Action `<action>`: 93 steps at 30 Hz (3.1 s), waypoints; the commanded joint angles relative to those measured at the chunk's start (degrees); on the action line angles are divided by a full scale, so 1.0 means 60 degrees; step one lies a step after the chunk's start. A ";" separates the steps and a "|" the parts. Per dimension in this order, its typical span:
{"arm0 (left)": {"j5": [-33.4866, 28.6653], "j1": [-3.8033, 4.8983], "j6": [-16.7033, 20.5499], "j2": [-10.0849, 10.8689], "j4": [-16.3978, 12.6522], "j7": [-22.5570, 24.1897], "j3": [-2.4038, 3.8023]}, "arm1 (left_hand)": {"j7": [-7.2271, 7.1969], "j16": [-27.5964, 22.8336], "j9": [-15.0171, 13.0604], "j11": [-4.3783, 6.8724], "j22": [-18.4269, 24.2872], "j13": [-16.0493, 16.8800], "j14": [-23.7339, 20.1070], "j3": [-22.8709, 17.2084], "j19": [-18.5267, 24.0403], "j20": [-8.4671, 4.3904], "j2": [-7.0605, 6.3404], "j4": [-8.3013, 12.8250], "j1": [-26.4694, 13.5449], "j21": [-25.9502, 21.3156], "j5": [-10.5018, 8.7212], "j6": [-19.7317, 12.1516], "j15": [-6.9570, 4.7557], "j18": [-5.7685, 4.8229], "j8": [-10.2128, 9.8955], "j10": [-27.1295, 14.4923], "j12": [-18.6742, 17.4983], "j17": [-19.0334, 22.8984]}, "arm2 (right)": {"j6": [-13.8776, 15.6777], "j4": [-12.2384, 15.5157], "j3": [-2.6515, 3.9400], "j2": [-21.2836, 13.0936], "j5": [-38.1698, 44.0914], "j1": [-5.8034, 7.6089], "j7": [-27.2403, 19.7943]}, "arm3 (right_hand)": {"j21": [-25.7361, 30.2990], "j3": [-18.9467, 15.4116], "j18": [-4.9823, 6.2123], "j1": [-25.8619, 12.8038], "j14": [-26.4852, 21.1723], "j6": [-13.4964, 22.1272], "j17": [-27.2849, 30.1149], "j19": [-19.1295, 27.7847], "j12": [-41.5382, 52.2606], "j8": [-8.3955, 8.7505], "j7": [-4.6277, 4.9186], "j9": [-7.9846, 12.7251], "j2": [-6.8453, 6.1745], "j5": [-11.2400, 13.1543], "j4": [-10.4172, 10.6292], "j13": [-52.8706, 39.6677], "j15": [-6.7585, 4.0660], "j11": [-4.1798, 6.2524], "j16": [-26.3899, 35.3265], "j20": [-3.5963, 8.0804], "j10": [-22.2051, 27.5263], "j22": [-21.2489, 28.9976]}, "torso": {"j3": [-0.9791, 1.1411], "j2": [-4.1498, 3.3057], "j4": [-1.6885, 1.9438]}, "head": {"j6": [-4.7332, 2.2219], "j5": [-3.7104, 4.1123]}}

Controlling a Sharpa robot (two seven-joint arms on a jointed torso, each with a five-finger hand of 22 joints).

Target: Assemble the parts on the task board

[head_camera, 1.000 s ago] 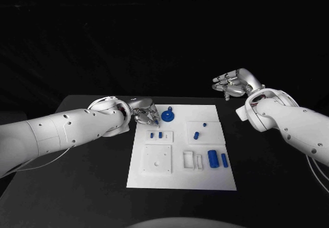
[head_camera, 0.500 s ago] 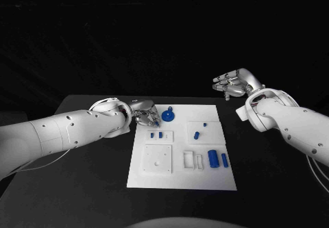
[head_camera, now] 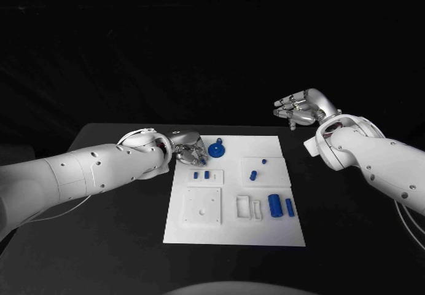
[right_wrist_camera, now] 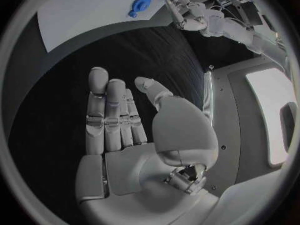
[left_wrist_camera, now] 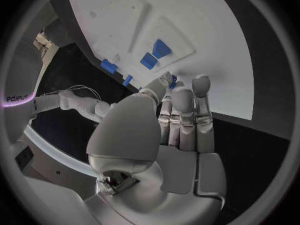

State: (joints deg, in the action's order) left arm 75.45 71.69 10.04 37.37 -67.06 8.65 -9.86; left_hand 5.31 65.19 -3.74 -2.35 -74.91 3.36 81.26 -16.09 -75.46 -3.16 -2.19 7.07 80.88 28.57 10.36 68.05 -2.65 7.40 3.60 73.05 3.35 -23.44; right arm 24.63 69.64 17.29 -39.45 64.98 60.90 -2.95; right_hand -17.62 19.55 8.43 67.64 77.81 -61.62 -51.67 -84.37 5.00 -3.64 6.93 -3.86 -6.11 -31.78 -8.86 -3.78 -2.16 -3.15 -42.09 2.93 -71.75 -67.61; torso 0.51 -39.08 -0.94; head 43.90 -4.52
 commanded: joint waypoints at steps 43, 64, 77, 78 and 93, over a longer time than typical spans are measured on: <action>0.0678 -0.0012 -0.0057 -0.0160 0.0088 -0.0067 -0.0238 | -0.0296 0.0038 0.0034 -0.0319 -0.0159 0.0000 -0.0005 -0.0228 0.0055 0.0202 -0.0451 0.0075 -0.0153 0.0051 -0.0119 -0.1600 0.0272 0.0242 -0.0017 -0.0841 -0.0004 0.0052 | -0.0216 0.0095 0.0003 -0.0034 0.0091 -0.0003 -0.0021 | 0.0179 0.0052 0.0169 -0.0134 -0.0027 0.0008 0.0022 -0.0245 -0.0148 0.0012 0.0013 0.0013 -0.0054 -0.0016 0.0019 0.0028 0.0083 -0.0078 -0.0058 0.0015 0.0139 -0.0169 | -0.0004 0.0002 0.0001 | 0.0031 0.0019; 0.0311 -0.0012 0.0560 0.0047 0.0265 -0.0021 -0.0186 | -0.0186 -0.0069 0.0081 -0.0663 0.0162 -0.0004 -0.0079 0.0596 0.0001 0.0416 -0.0639 -0.0153 0.0440 -0.0873 -0.0140 -0.3006 0.0470 0.0414 -0.0065 -0.2028 -0.0002 0.0188 | -0.1358 0.0402 0.0003 -0.0289 0.0762 -0.0160 0.0182 | -0.0595 -0.0169 0.0480 0.0016 0.0400 0.0147 0.0320 -0.0352 -0.0193 0.0008 0.0094 0.0009 -0.0101 0.0252 -0.0353 0.0049 0.0162 -0.0264 -0.0292 -0.0095 0.0772 0.0059 | -0.0014 0.0013 -0.0004 | -0.0060 0.0072; -0.2170 0.0025 0.1827 0.0640 0.0289 0.0593 0.0591 | 0.0374 -0.2499 0.0022 -0.0479 0.0047 -0.0005 -0.0436 -0.1079 0.0703 0.0170 -0.0820 0.0166 0.0148 -0.1490 -0.0124 -0.1098 0.0228 0.0125 -0.0001 -0.1095 0.0016 0.1111 | -0.2189 0.0934 0.0001 -0.0642 0.3129 -0.0502 0.0602 | -0.1069 0.0480 0.0249 0.0176 0.0394 -0.0355 0.0374 -0.0338 -0.0239 0.0006 -0.0071 -0.0002 -0.0025 0.0544 -0.0819 0.0045 -0.0011 -0.0024 -0.0358 0.0076 -0.0034 0.0054 | -0.0009 0.0031 0.0014 | -0.0106 0.0315; -0.2576 0.0059 0.1918 0.0699 0.0257 0.0647 0.0646 | 0.0378 -0.2804 0.0019 -0.0477 0.0087 -0.0006 -0.0539 -0.1090 0.0788 0.0175 -0.0856 0.0156 0.0132 -0.1606 -0.0132 -0.1108 0.0235 0.0087 0.0011 -0.1113 0.0009 0.1186 | -0.2218 0.0965 0.0000 -0.0656 0.3327 -0.0532 0.0657 | -0.1081 0.0485 0.0246 0.0164 0.0396 -0.0364 0.0376 -0.0338 -0.0239 0.0006 -0.0074 -0.0001 -0.0034 0.0588 -0.0825 0.0045 -0.0007 -0.0028 -0.0361 0.0077 -0.0018 0.0058 | -0.0009 0.0030 0.0002 | -0.0121 0.0309; -0.8893 0.0398 0.1736 0.1216 -0.0680 0.1581 0.0825 | 0.0520 -1.0075 0.0023 -0.1082 0.4806 -0.0001 -0.2879 0.0275 0.3590 0.1641 -0.0517 -0.0602 -0.0031 -0.4186 -0.0070 -0.1440 0.1684 -0.0250 0.0017 -0.2415 0.0036 0.3247 | -0.2352 0.1166 -0.0201 -0.0611 0.5120 -0.0921 0.1334 | -0.1150 -0.0053 0.0331 0.0359 0.0523 -0.0192 0.0498 -0.0354 -0.0238 0.0009 -0.0049 0.0007 -0.0170 0.3056 -0.0628 0.0046 0.0076 -0.0115 -0.0375 -0.0006 0.0310 0.0337 | -0.0024 0.0023 0.0015 | -0.0257 0.0383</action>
State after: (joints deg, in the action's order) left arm 33.18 73.92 20.58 44.68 -70.55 14.73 -4.99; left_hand 8.55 5.65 -3.58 -8.91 -46.94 3.36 63.87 -14.76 -53.85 6.37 -5.40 3.47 80.38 3.64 9.71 59.83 7.33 5.20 3.61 58.72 3.41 -4.05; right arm 11.60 76.65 16.15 -43.30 91.24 55.60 3.31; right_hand -24.29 19.44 9.28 69.27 80.56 -63.14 -48.71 -83.92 3.94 -3.64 6.65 -3.86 -7.21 -13.59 -12.70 -3.56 -1.65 -3.88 -44.13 3.16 -70.43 -65.67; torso 0.35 -38.85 -0.94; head 42.51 -2.30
